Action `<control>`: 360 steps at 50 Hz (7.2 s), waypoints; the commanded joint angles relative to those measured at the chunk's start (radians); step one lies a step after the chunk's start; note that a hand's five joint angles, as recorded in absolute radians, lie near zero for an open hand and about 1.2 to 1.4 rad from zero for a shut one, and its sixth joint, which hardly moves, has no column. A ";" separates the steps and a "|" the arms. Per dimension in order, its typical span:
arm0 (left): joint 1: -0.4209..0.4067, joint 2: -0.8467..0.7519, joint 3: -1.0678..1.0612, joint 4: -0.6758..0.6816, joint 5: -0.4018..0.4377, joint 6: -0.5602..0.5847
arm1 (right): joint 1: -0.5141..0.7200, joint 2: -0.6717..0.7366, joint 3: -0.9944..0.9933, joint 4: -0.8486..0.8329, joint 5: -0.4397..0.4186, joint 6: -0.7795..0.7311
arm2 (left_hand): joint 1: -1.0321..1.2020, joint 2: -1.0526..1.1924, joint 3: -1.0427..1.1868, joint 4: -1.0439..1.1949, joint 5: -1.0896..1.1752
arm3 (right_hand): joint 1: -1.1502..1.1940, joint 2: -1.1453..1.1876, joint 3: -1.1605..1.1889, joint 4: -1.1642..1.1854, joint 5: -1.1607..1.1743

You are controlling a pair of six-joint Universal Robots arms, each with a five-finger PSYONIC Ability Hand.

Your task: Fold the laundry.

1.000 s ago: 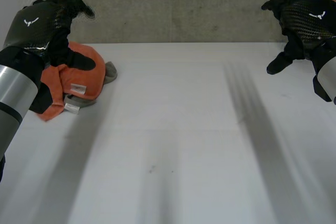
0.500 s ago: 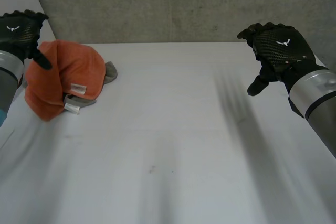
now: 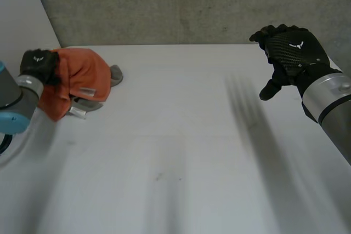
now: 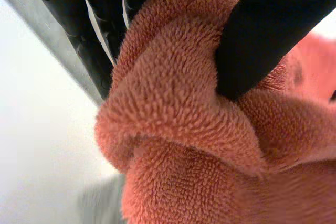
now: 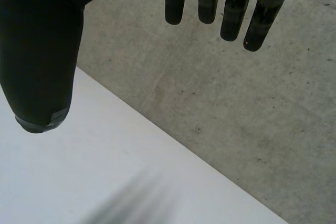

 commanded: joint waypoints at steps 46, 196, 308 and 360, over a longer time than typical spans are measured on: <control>-0.431 0.462 -0.529 -0.068 -0.116 -0.127 | 0.032 0.074 -0.100 0.478 0.008 -0.176 | -0.845 -0.968 -0.938 -1.002 -0.882 | -0.024 -0.039 -0.036 -0.052 -0.060; -0.520 0.524 -0.871 -0.050 -0.291 0.030 | -0.109 0.672 -0.471 0.221 -0.118 0.334 | -0.712 -0.836 -0.806 -0.870 -0.750 | 1.197 1.183 1.186 1.169 1.161; -0.544 0.483 -0.443 -0.320 -0.496 -0.598 | 0.115 0.028 -0.451 0.517 -0.025 -0.010 | 0.368 0.244 0.274 0.210 0.330 | 1.197 1.183 1.186 1.169 1.161; -0.449 0.557 -0.475 -0.383 -0.366 -0.283 | 0.241 0.142 0.120 0.046 0.064 -0.066 | 0.368 0.244 0.274 0.210 0.330 | 1.197 1.183 1.186 1.169 1.161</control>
